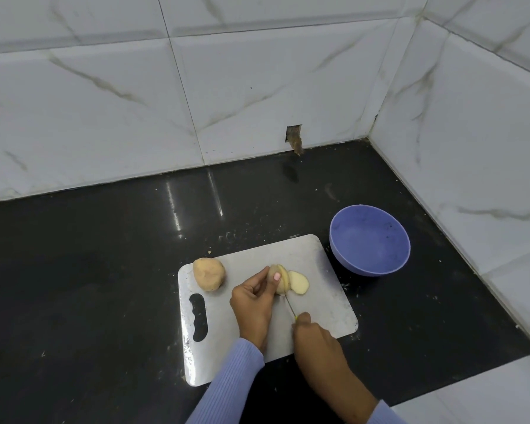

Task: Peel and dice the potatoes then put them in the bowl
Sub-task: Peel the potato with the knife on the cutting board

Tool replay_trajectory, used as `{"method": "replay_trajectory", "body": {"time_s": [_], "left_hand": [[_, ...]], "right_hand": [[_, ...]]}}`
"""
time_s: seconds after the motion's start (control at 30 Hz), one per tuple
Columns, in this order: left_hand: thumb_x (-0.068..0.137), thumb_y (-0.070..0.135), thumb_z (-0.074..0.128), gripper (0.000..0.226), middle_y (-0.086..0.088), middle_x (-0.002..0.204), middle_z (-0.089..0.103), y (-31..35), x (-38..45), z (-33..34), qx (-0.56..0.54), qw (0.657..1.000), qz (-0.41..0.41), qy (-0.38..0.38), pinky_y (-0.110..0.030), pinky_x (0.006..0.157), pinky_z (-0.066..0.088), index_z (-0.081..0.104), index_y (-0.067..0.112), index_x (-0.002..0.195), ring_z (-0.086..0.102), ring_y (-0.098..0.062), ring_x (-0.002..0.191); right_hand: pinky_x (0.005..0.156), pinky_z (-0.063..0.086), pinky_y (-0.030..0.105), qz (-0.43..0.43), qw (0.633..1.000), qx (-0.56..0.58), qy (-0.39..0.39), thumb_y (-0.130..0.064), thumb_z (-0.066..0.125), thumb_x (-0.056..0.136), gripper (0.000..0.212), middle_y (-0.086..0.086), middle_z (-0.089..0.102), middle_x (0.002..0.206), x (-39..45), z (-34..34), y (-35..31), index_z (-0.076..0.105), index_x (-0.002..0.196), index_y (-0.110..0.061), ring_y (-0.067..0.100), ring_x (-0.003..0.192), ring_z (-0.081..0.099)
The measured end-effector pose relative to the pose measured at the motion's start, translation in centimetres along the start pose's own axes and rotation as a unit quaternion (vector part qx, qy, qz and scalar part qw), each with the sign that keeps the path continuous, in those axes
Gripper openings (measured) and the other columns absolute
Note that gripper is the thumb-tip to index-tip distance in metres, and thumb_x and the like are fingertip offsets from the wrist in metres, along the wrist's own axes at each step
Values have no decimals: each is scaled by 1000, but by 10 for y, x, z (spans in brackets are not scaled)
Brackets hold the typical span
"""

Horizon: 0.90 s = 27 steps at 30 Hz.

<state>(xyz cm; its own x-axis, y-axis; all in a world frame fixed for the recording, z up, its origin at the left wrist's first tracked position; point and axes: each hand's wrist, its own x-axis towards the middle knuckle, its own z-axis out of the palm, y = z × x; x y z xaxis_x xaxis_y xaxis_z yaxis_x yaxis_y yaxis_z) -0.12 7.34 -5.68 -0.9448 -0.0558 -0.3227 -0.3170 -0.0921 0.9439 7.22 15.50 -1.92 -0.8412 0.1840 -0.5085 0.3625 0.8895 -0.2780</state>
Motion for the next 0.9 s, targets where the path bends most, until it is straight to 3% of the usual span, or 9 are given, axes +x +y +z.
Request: {"method": "replay_trajectory", "body": {"time_s": [0.13,0.27,0.4,0.47,0.53,0.63,0.73,0.8,0.9], "left_hand": [[77,23,76,41,3,106,72,0,-3,0,-1,1000,-6,-14,-37,93,53,68,11,116,67,-9,100],[78,22,75,35,6,106,72,-1,-2,-3,1,1000,1,-22,-37,93,52,70,15,112,66,-8,102],[80,22,72,32,6,108,71,0,0,-6,-6,999,0,-34,-35,92,53,69,17,112,65,-8,103],[83,19,70,29,4,110,71,2,1,-10,-10,999,1,-39,-33,90,54,69,18,111,65,-8,101],[85,16,68,27,2,112,70,4,2,-15,-10,999,6,-47,-33,90,54,69,17,112,65,-9,101],[84,15,69,29,4,109,71,7,2,-18,2,997,13,-69,-35,94,52,68,14,112,65,-7,102],[80,16,73,30,6,108,71,8,1,-17,12,996,23,-81,-34,95,51,70,14,110,65,-6,102],[76,21,76,34,4,108,71,7,3,-17,16,996,29,-85,-39,96,51,71,14,108,65,-10,104],[70,30,77,39,3,107,72,6,5,-19,27,994,44,-93,-43,95,50,72,16,105,65,-14,105]], "right_hand": [[78,41,33,5,999,33,15,-27,24,104,31,13,59,113,10,-7,6,43,117,-6,28,103,58],[69,37,27,-15,999,31,16,-29,25,104,31,11,60,109,9,-6,14,45,116,-7,24,96,60],[68,43,29,-15,999,38,2,-30,27,104,29,8,62,102,-7,0,30,46,113,-9,19,83,58],[71,47,29,-16,998,54,-9,-31,28,104,27,5,61,95,-10,1,35,47,108,-11,20,85,61],[61,42,19,-25,997,75,-14,-32,30,104,25,-1,55,83,-14,-1,39,46,93,-15,15,77,59],[52,38,16,-33,989,141,26,-32,35,102,32,-6,48,69,-20,-17,39,41,73,-20,6,57,45],[50,36,17,-38,976,181,116,-33,48,97,33,-6,48,64,-9,-28,29,37,67,-23,6,55,43],[50,34,17,-47,965,187,179,-34,61,89,30,-7,52,66,7,-28,20,39,71,-25,5,58,47],[56,38,13,-37,952,225,205,-31,71,81,24,-5,64,83,29,-24,11,53,91,-20,10,73,58]]}}
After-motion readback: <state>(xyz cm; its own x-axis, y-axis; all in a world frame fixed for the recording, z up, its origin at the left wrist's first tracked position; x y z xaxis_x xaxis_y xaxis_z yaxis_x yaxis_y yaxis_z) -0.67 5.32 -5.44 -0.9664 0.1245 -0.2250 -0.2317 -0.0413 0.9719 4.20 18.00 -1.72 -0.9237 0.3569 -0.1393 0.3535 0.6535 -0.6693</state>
